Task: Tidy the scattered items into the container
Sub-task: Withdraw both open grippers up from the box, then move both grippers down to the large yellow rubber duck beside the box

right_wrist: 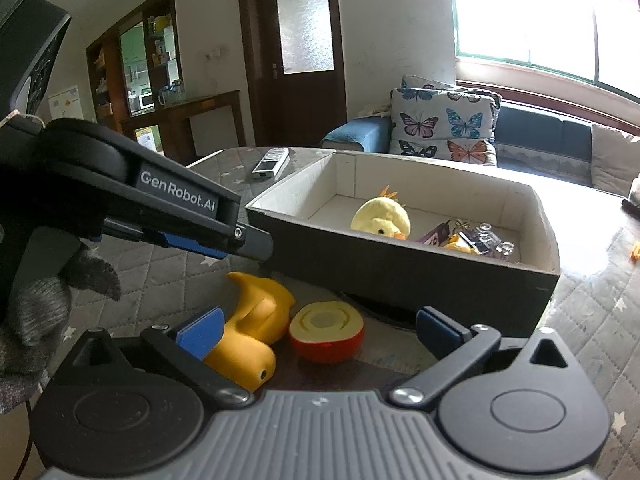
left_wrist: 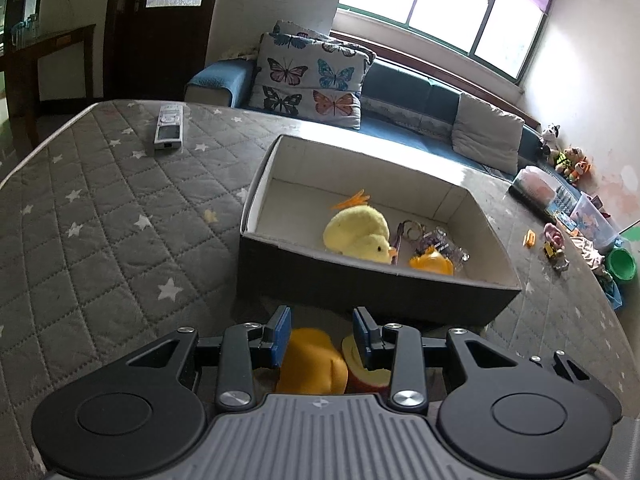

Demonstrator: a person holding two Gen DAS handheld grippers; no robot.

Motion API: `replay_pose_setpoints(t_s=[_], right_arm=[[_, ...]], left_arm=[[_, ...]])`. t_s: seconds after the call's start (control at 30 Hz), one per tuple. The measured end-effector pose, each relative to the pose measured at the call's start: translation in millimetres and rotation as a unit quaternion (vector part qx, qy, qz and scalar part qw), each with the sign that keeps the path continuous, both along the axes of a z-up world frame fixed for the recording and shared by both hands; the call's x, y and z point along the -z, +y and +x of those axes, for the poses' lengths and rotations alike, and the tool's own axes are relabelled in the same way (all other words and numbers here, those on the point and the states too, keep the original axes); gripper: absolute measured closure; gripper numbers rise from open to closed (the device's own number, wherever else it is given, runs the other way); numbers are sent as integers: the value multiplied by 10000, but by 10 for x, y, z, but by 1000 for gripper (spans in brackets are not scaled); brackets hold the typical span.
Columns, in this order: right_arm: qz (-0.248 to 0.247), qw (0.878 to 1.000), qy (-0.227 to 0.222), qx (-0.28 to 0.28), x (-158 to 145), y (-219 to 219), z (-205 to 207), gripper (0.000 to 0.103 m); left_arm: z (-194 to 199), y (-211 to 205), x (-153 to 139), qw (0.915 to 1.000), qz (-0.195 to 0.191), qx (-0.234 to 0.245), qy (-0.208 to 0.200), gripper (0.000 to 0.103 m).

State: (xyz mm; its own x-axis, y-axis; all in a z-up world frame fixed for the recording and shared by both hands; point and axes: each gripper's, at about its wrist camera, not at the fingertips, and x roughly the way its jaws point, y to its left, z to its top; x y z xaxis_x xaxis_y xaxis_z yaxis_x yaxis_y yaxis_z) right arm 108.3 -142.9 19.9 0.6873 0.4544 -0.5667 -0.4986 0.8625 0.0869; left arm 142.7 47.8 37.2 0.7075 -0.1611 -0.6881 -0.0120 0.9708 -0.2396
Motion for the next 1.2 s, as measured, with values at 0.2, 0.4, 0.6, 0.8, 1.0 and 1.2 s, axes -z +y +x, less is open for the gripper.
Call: replay_pose_setpoints(t_s=[0.2,0.4,0.6,0.8,1.0,1.2], right_arm=[[-28,9999,117,-65,65,42,-61,0],[-53,9997,195,-100,109,85,-115,0],[-58,9996,247,-126,153,108,-158,0],[-60,9995,268,-140,190,139,-200,0],[-69,9995,271,-155,209,174,-224,0],[-80,9992,331,-188,231,207,-232,3]], left_arm=[[-102,-5,57,9999,92,54,127,66],[-182,37,111,9997,153,-24,178,66],[-228,109,184,9995,158,-134,249,66],[-249,165,218,9992,156,-229,272,66],[-256,211,249,9990,196,-311,269,66],[-235,288,298,9985,140,-409,322,66]])
